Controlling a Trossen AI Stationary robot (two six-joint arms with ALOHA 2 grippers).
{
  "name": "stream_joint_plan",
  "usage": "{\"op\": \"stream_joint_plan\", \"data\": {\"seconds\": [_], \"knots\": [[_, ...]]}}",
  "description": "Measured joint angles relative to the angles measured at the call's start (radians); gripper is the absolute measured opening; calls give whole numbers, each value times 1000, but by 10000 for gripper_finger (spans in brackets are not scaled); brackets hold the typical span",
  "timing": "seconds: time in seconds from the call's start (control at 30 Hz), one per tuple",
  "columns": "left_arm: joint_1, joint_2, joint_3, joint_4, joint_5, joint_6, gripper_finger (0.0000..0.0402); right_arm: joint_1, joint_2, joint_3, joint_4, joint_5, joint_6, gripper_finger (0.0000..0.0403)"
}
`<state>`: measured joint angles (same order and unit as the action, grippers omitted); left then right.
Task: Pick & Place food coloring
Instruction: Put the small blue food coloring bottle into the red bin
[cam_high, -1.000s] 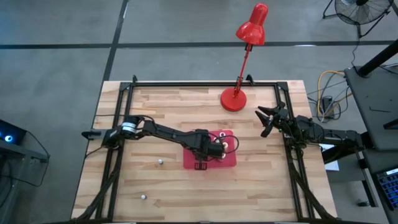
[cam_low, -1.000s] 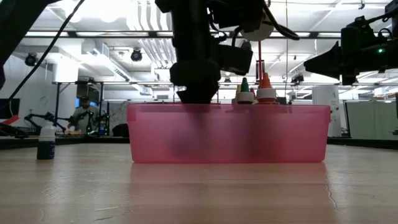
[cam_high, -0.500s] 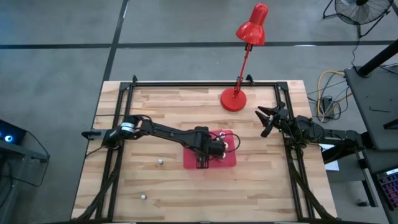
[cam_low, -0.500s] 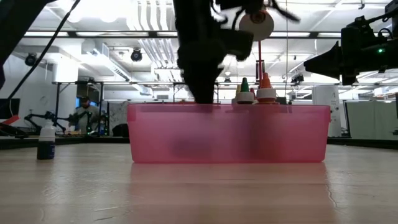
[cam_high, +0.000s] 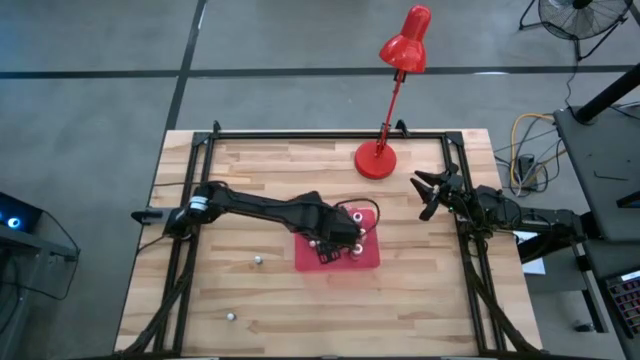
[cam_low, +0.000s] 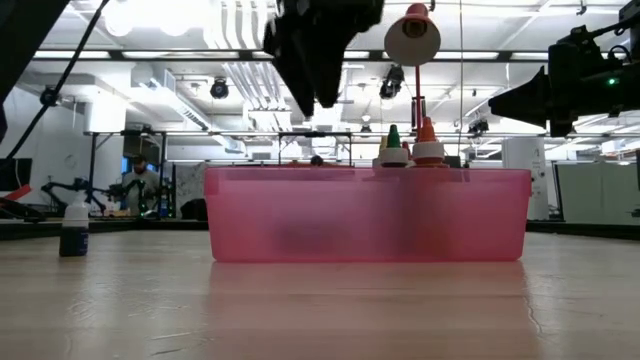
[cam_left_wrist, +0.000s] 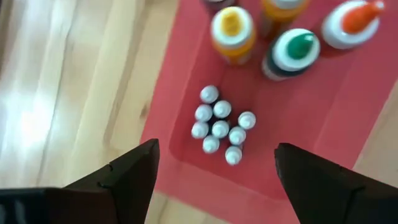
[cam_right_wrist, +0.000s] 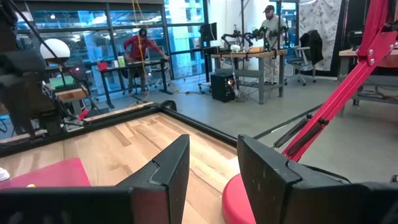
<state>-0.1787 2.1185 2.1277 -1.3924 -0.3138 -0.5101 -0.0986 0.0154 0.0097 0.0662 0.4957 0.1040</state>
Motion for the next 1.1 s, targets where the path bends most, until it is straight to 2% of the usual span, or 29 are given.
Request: {"op": "stream_joint_plan", "data": {"seconds": [0.23,0.43,0.57,0.7,0.93,1.1], "knots": [[0,-15,51,-114,-3,-241,289,0,0,0,0,0,0,128],[-4,-84,13,-180,-28,-463,289,0,0,0,0,0,0,128],[-15,-163,-59,-179,-22,-581,289,0,0,0,0,0,0,128],[-26,-266,-170,-179,-21,-699,289,0,0,0,0,0,0,128],[-66,-450,-452,-177,3,-938,289,0,0,0,0,0,0,128],[-118,-541,-644,-102,10,-1047,289,0,0,0,0,0,0,128]]}}
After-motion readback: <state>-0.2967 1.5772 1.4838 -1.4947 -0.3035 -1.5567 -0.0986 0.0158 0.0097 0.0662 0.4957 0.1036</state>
